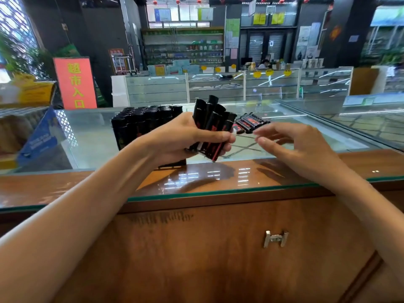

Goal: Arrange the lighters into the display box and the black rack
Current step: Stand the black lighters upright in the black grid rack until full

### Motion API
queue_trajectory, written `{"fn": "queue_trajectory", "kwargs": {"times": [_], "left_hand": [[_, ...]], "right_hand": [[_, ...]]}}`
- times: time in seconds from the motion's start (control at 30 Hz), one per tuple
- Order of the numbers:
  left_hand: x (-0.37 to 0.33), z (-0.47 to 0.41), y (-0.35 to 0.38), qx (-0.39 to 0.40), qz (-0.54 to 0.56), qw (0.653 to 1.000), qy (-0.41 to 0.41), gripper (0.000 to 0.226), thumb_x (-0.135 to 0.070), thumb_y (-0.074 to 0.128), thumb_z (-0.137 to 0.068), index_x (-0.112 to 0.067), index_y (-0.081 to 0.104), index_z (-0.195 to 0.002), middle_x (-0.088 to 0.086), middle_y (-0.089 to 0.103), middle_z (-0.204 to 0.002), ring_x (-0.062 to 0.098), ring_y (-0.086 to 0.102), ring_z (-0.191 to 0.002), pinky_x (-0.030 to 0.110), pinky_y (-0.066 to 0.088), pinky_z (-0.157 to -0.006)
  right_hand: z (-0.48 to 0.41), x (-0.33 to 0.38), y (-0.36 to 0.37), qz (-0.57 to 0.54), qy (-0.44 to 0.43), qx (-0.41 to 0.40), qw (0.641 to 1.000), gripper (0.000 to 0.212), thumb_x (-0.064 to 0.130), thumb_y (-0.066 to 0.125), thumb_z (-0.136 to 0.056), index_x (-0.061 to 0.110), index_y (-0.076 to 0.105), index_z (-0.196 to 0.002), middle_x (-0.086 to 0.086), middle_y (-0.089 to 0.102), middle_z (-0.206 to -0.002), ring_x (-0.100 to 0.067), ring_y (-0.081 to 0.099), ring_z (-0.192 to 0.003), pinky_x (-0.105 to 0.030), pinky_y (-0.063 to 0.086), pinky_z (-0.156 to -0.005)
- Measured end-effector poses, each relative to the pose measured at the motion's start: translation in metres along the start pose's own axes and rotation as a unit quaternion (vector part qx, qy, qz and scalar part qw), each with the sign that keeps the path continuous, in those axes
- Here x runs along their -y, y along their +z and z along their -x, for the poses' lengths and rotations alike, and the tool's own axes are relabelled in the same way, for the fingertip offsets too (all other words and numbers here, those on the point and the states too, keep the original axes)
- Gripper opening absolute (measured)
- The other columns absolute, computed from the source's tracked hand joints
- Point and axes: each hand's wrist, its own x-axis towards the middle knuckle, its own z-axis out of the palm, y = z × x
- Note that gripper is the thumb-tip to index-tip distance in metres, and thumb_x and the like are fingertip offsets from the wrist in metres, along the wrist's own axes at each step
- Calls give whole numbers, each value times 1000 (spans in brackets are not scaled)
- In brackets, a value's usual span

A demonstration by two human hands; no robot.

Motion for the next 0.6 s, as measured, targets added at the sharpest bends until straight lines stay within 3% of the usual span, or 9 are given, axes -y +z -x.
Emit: {"fn": "queue_trajectory", "kwargs": {"times": [0.07,0.17,0.23,0.37,0.5,0.6], "left_hand": [[3,15,-4,-17,21,1000,9,28,-6,69,-73,0,66,-99,13,72,-90,23,70,-83,28,56,-71],[6,34,-9,-52,15,998,32,26,-7,71,-70,-5,69,-96,16,73,-90,27,71,-83,28,56,-68],[9,46,-16,-73,7,996,50,24,-8,72,-71,-6,70,-94,17,73,-88,29,72,-83,28,56,-66],[16,66,-34,-98,13,992,72,21,-11,70,-75,-9,70,-96,16,73,-89,29,71,-85,29,57,-67],[26,84,-50,-158,17,985,67,19,-19,70,-73,-11,74,-90,10,74,-89,21,71,-84,24,55,-66],[32,97,-58,-202,65,976,45,30,-22,69,-72,-2,69,-94,13,74,-89,22,72,-80,24,56,-61]], "right_hand": [[-10,24,14,-106,6,6,994,28,32,60,-86,16,67,-108,1,71,-93,-6,67,-80,-20,53,-76],[-22,60,35,-226,7,5,974,22,39,63,-78,25,69,-94,7,72,-81,-7,67,-74,-21,53,-70],[-28,77,47,-260,3,3,966,17,36,67,-76,24,70,-88,5,72,-78,-8,66,-74,-22,53,-70],[-35,92,63,-331,12,41,943,16,16,69,-80,8,72,-93,0,70,-78,-4,60,-68,-15,47,-63],[-40,96,76,-377,39,76,922,21,13,63,-85,4,70,-103,-5,70,-84,-7,58,-72,-17,47,-63],[-45,97,78,-381,47,72,921,22,14,64,-84,5,70,-103,3,71,-77,-1,60,-69,-13,48,-63]]}}
